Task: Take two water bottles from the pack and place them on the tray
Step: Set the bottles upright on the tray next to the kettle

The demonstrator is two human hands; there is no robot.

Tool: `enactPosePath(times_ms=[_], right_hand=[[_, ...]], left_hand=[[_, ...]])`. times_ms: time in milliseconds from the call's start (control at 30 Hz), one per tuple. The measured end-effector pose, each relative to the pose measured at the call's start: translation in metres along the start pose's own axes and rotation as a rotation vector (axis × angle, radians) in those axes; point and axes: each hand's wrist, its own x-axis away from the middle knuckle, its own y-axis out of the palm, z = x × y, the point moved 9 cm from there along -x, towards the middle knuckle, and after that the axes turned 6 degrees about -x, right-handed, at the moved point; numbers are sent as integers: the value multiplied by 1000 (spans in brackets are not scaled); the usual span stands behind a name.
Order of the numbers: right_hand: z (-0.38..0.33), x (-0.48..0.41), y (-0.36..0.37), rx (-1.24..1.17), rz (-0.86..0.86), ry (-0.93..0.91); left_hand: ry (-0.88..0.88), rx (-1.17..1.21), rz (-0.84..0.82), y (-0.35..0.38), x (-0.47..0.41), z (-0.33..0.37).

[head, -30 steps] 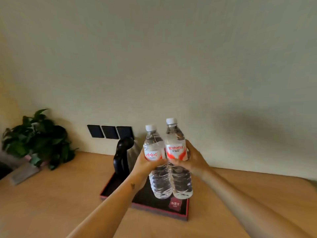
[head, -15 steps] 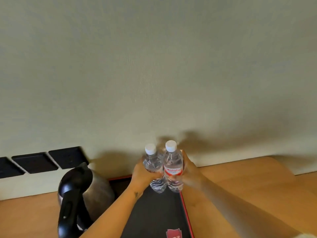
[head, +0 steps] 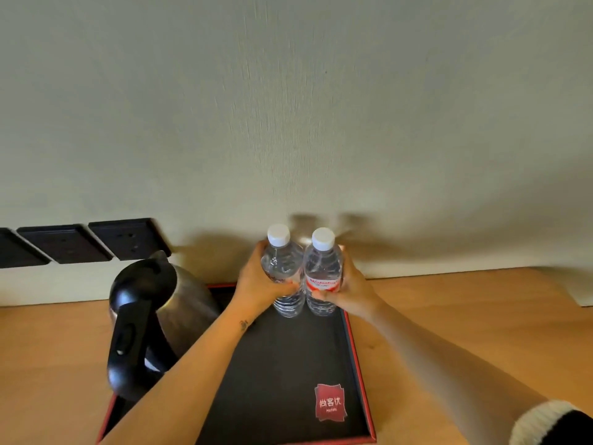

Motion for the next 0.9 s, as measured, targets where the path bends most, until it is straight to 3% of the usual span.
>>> enactPosePath(times_ms=[267, 433, 600, 733, 900], right_hand=[[-11, 3, -5, 64, -84, -30], [-55, 7, -36, 89, 13, -112], [-124, 5, -40, 429, -31, -295], [-146, 0, -16, 806, -104, -313], [-156, 7, -11, 901, -131, -304]], left_hand=[[10, -3, 2, 7, 13, 6], [77, -50, 27, -14, 14, 32], [270, -361, 11, -32, 7, 89], [242, -554, -116, -28, 0, 98], [197, -672, -53, -30, -5, 102]])
